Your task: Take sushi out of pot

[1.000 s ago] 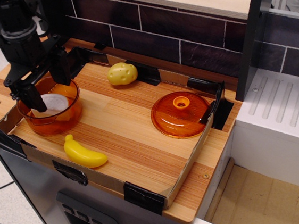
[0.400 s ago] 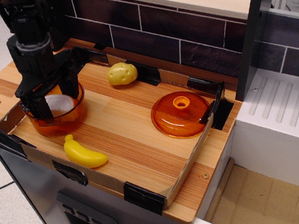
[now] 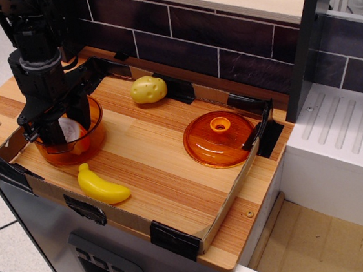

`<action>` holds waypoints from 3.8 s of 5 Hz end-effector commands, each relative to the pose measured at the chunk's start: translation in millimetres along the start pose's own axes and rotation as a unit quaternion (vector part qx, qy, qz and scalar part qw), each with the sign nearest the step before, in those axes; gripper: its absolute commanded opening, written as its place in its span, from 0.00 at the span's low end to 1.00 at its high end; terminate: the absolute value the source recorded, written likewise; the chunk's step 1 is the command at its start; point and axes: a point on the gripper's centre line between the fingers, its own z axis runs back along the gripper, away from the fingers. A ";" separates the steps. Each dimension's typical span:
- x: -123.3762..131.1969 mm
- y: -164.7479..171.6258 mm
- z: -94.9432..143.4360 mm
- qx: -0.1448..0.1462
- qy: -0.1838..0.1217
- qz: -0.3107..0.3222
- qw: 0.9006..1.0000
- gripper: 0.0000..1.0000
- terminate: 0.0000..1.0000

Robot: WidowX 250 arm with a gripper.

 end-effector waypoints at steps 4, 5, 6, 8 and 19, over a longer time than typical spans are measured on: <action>-48.4 -4.7 118.0 -0.101 -0.016 -0.051 0.993 0.00 0.00; -78.0 -12.2 116.2 -0.090 0.005 -0.088 0.992 0.00 0.00; -93.0 -21.5 94.9 -0.059 0.016 -0.107 0.992 0.00 0.00; -84.3 -40.1 47.5 -0.024 -0.001 -0.109 0.994 0.00 0.00; -70.2 -42.7 131.1 -0.136 -0.057 -0.072 0.986 1.00 1.00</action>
